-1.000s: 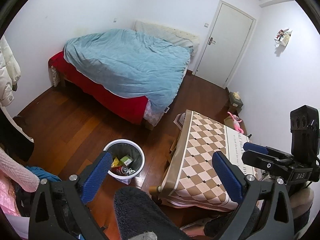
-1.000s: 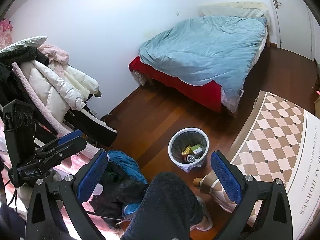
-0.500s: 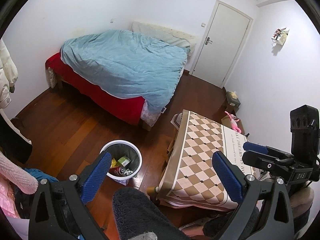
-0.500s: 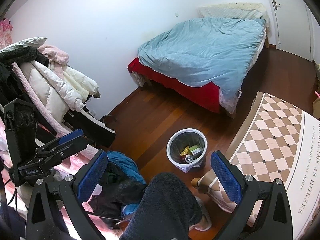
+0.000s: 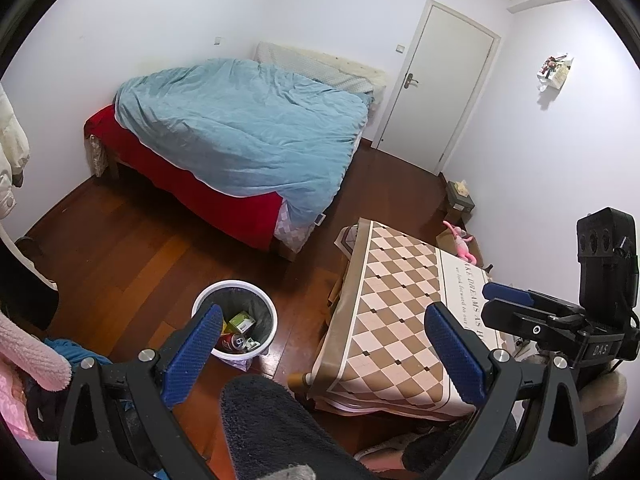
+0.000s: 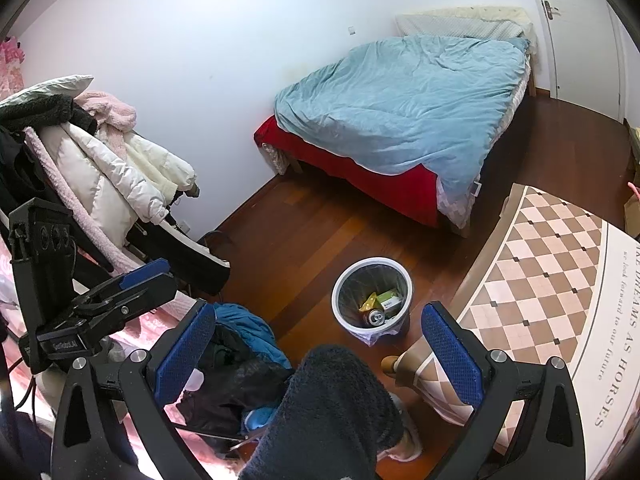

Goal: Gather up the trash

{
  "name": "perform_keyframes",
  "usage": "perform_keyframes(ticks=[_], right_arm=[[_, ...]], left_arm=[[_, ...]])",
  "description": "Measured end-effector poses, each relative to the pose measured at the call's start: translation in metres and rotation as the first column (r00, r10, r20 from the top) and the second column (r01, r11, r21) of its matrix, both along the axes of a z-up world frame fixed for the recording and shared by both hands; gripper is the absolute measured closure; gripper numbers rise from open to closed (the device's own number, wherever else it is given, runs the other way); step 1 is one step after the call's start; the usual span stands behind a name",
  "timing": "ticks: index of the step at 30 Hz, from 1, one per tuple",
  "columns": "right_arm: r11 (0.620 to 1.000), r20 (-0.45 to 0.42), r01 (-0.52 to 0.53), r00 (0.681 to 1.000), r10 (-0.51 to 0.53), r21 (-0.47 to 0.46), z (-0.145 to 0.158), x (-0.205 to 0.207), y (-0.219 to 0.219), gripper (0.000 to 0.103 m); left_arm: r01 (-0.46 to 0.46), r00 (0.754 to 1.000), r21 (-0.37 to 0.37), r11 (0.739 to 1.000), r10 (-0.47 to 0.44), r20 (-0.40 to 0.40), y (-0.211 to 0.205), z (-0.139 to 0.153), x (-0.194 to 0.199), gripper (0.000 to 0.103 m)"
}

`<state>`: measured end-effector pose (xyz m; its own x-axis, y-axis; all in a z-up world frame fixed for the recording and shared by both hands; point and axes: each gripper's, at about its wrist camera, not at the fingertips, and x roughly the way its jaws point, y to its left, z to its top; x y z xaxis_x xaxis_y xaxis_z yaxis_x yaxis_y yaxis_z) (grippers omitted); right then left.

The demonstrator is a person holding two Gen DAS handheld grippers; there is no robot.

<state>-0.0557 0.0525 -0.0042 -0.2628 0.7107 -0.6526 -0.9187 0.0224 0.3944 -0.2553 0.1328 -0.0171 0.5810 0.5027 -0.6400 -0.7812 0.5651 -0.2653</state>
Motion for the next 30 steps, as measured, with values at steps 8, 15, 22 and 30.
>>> perform_keyframes(ticks=[8,15,22,30], right_arm=[[1.0,0.0,0.003,1.0,-0.003,-0.008,0.0,-0.004,0.007,0.0],[1.0,-0.004,0.005,1.0,-0.005,-0.016,-0.004,-0.005,0.011,0.0],[1.0,-0.013,-0.002,1.0,0.002,-0.018,-0.006,-0.005,0.012,0.0],[1.0,-0.021,-0.006,1.0,0.006,-0.016,-0.008,-0.005,0.015,0.0]], left_arm=[[0.001,1.0,-0.007,1.0,-0.001,0.001,0.001,0.001,-0.001,0.0],[-0.003,1.0,-0.013,1.0,0.003,0.004,0.001,-0.001,-0.001,0.0],[-0.008,1.0,-0.016,1.0,0.008,0.005,0.0,-0.002,0.0,0.0],[-0.013,1.0,-0.014,1.0,0.013,0.006,-0.002,-0.001,0.001,0.0]])
